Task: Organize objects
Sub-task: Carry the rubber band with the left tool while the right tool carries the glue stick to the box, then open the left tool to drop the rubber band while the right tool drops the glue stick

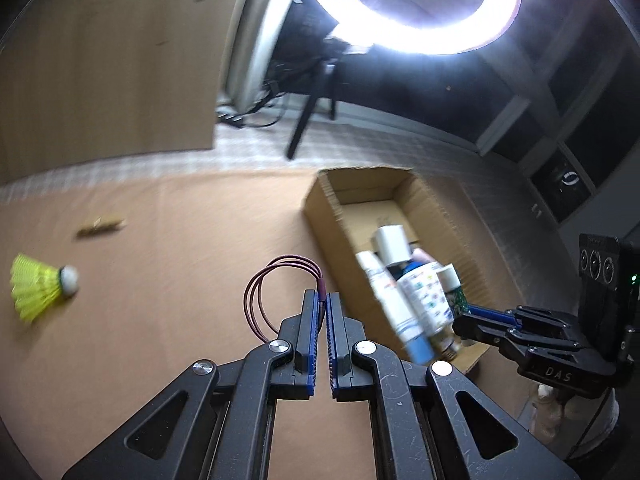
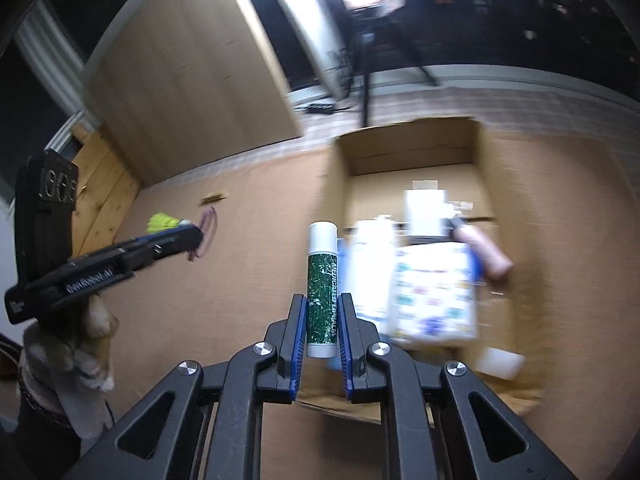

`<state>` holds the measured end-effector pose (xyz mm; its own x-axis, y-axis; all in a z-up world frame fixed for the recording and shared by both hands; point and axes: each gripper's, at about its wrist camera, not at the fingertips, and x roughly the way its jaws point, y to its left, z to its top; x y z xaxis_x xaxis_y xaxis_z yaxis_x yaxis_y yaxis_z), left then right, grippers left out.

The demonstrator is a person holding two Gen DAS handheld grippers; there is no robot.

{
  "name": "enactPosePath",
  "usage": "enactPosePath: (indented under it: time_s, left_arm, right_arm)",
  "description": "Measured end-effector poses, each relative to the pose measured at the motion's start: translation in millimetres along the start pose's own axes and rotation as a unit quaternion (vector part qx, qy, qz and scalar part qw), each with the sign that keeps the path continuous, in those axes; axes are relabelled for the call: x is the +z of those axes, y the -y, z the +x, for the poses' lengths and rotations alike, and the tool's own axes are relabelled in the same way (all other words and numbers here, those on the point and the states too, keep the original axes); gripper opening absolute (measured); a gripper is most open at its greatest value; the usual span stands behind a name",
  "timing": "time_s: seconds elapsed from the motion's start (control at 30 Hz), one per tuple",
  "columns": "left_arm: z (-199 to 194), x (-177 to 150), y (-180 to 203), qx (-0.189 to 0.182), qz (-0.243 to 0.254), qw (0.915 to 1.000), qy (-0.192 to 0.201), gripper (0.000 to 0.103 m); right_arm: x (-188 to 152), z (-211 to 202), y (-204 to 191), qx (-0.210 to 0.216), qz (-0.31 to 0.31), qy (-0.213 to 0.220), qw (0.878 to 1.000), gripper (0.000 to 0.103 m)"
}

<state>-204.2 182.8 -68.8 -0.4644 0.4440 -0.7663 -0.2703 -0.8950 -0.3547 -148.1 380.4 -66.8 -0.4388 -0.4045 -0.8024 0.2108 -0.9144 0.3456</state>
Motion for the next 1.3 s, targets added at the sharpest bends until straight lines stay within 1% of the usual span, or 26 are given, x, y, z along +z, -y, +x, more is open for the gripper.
enactPosePath:
  time_s: [0.07,0.23,0.4,0.57,0.67,0.9,0.93,0.97,1.0,1.03,1.07,1.1,1.3]
  left_arm:
    - [10,7,16,-0.005,0.012,0.9999,-0.001,0.004]
    - [34,22,50,-0.009,0.035,0.9993,-0.009,0.004]
    - [60,28,77,-0.009,0.057,0.9980,-0.023,0.004]
    - [79,25,94,-0.011,0.070,0.9968,-0.037,0.004]
    - [85,24,98,-0.010,0.075,0.9963,-0.041,0.004]
    - [93,26,103,0.004,0.087,0.9952,-0.045,0.005]
    - [94,27,103,0.007,0.087,0.9950,-0.048,0.012]
    - [93,27,103,0.007,0.086,0.9950,-0.049,0.016]
    - [92,27,102,0.005,0.085,0.9952,-0.047,0.022]
    - [91,27,101,0.005,0.084,0.9954,-0.045,0.025]
    - [89,27,100,0.007,0.082,0.9956,-0.044,0.026]
    - [87,27,98,0.007,0.080,0.9959,-0.044,0.027]
    - [72,20,83,0.014,0.067,0.9969,-0.039,0.027]
  right_arm:
    - [-2,-5,16,-0.014,0.009,0.002,1.000,0.014]
    - [-7,-13,43,-0.044,0.017,0.006,0.999,0.014]
    - [-12,-13,59,-0.054,0.024,0.001,0.998,0.014]
    - [-14,-11,67,-0.057,0.028,-0.003,0.998,0.014]
    - [-15,-10,69,-0.058,0.028,-0.005,0.998,0.014]
    - [-13,-8,65,-0.059,0.020,-0.007,0.998,0.014]
    - [-13,-8,65,-0.061,0.021,-0.004,0.998,0.015]
    - [-13,-9,65,-0.061,0.023,-0.004,0.998,0.015]
    - [-13,-9,64,-0.060,0.024,-0.005,0.998,0.021]
    - [-13,-9,63,-0.062,0.025,-0.003,0.998,0.025]
    - [-13,-10,62,-0.063,0.025,-0.001,0.998,0.032]
    - [-14,-11,61,-0.062,0.025,0.001,0.998,0.034]
    - [-14,-12,51,-0.054,0.025,0.002,0.998,0.034]
